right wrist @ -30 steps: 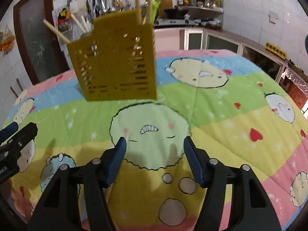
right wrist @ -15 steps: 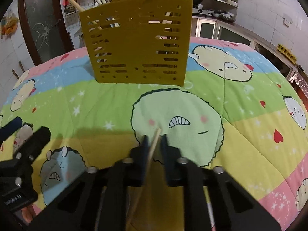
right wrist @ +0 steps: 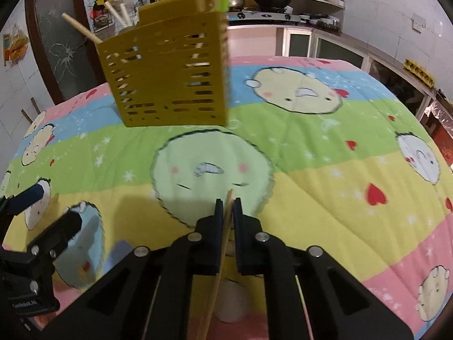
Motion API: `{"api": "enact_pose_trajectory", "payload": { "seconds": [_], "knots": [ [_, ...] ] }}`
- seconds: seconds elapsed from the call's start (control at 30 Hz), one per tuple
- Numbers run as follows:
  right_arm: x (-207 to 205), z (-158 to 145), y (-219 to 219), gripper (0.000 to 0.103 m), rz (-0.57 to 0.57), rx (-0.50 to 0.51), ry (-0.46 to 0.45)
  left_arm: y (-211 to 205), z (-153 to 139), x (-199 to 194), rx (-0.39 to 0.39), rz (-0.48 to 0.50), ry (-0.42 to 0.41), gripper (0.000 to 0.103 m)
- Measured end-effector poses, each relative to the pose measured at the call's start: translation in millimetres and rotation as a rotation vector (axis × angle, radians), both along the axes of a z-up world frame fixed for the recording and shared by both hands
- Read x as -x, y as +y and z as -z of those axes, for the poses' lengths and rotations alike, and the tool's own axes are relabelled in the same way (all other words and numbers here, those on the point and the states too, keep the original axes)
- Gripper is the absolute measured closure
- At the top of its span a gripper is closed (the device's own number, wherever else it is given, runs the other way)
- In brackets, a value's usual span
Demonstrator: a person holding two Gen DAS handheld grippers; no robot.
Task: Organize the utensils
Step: 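Close the left tool on the blue plastic spoon while the right tool holds its chopstick, then lift the blue spoon and chopstick and carry them over the yellow holder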
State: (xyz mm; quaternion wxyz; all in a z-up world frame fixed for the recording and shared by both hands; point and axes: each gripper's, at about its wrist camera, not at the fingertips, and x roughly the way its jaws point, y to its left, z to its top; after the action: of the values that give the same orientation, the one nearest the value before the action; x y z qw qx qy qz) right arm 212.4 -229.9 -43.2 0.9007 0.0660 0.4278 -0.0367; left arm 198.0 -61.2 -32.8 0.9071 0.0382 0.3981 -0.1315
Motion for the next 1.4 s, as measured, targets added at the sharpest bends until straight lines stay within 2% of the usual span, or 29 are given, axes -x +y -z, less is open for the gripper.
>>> {"api": "enact_pose_trajectory", "payload": {
  "seconds": [0.27,0.47,0.87,0.97,1.13,1.4],
  "knots": [
    [12,11,-24,0.096,0.041,-0.03,-0.011,-39,15,15,-0.063,0.09,0.059,0.007],
    [12,14,-25,0.096,0.041,-0.036,-0.022,-58,26,14,-0.12,0.141,0.087,0.028],
    [13,11,-20,0.096,0.034,-0.011,-0.029,-59,23,6,-0.111,0.123,0.069,0.071],
    [14,9,-15,0.097,0.025,-0.003,-0.034,-54,20,2,-0.077,0.111,0.082,0.072],
    [15,5,-9,0.097,0.015,0.013,-0.042,-49,19,0,-0.073,0.092,0.071,0.072],
    [21,-11,-2,0.097,0.006,0.019,-0.082,-37,1,1,-0.045,0.054,0.005,0.072]
  ]
}}
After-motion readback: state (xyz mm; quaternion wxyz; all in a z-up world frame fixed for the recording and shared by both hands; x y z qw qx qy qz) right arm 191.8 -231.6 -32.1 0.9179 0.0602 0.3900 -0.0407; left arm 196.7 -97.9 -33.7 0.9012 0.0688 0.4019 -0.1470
